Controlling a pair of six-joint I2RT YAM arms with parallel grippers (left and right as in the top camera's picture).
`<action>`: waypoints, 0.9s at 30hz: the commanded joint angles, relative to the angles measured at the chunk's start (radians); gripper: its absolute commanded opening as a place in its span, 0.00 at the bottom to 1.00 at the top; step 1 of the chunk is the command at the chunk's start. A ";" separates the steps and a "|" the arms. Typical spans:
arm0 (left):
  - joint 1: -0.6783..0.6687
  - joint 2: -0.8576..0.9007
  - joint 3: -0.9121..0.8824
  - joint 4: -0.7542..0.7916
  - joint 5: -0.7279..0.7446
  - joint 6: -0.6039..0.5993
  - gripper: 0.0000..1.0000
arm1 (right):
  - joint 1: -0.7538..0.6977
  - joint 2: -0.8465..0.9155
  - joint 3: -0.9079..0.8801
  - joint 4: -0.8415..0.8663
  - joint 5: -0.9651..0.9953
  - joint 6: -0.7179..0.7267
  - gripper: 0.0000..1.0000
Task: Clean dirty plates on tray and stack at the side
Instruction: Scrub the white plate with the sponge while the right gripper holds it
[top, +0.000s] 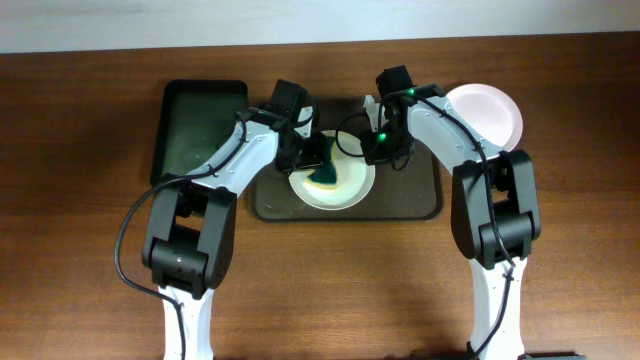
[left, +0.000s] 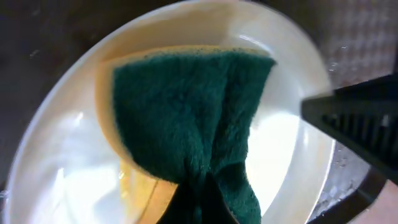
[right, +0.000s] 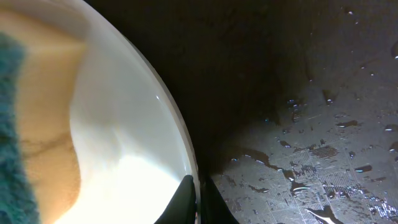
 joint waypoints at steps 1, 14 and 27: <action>-0.015 0.012 0.000 0.020 0.017 0.045 0.00 | 0.004 0.015 -0.023 0.000 0.015 -0.014 0.04; -0.016 0.006 0.021 -0.122 -0.904 -0.013 0.00 | 0.004 0.015 -0.023 -0.016 0.017 -0.014 0.04; -0.018 -0.124 0.093 -0.140 -0.188 -0.041 0.00 | 0.004 0.015 -0.023 -0.023 0.031 -0.014 0.04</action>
